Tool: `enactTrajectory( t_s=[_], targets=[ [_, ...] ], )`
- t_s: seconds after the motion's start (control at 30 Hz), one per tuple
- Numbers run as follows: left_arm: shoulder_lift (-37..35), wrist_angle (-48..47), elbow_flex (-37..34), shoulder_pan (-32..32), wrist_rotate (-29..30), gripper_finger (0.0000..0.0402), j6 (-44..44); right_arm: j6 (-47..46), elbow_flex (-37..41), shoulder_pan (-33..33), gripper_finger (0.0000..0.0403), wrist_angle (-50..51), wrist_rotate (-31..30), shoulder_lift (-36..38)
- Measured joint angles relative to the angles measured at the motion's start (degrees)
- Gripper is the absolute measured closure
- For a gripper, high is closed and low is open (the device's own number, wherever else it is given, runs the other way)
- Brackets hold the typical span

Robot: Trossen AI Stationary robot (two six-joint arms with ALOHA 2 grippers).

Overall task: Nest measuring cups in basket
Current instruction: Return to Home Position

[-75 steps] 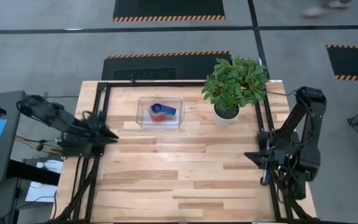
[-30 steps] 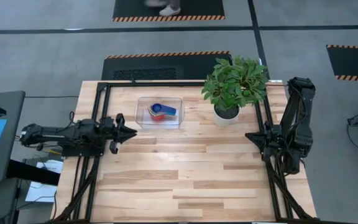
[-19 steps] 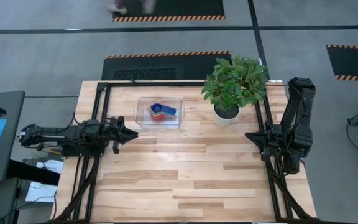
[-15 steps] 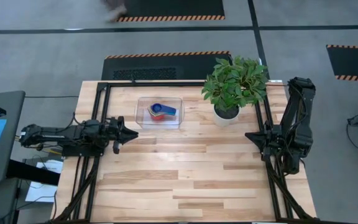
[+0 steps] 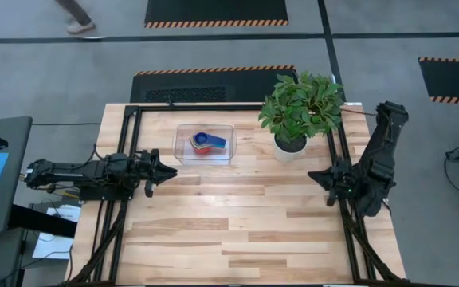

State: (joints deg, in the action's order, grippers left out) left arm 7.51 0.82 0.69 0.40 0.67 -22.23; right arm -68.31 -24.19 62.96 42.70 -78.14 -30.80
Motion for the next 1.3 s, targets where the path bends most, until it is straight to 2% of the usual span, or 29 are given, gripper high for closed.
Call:
enactTrajectory(
  t_s=[0.1,0.2,0.27,0.33,0.5,0.6,0.77,1.0,1.17,1.3],
  targets=[
    [0.00,-0.02,0.00,0.00,0.00,0.0343,-0.03,25.62,1.86,-6.87,0.0370,-19.88,10.09,2.86],
    [0.00,-0.02,0.02,0.00,0.00,0.0343,-0.03,49.70,4.40,-16.30,0.0370,-38.63,28.35,5.44],
    [0.00,-0.02,0.02,0.00,0.00,0.0343,-0.04,58.22,6.30,-22.97,0.0370,-46.41,41.70,6.79],
    [0.00,-0.02,0.02,0.00,0.00,0.0343,-0.04,59.98,8.03,-29.67,0.0370,-47.88,50.87,7.57],
    [0.00,-0.04,0.02,0.00,0.00,0.0343,-0.03,56.15,15.70,-44.47,0.0370,-48.57,68.45,11.13],
    [0.00,-0.03,0.02,0.00,0.00,0.0343,-0.03,55.83,18.77,-51.61,0.0370,-51.00,76.70,14.25],
    [0.00,-0.03,0.02,0.00,0.00,0.0343,-0.03,59.16,19.77,-61.40,0.0370,-50.86,83.36,18.69],
    [0.00,-0.04,0.02,0.00,0.00,0.0343,-0.03,61.18,19.87,-70.50,0.0370,-40.40,88.46,30.37],
    [0.00,-0.07,0.04,0.00,0.00,0.0343,-0.03,63.27,20.07,-68.72,0.0370,-39.92,87.64,30.64],
    [0.00,-0.04,0.04,0.00,0.02,0.0343,-0.03,64.66,23.70,-62.95,0.0370,-45.33,81.84,30.60]
  ],
)
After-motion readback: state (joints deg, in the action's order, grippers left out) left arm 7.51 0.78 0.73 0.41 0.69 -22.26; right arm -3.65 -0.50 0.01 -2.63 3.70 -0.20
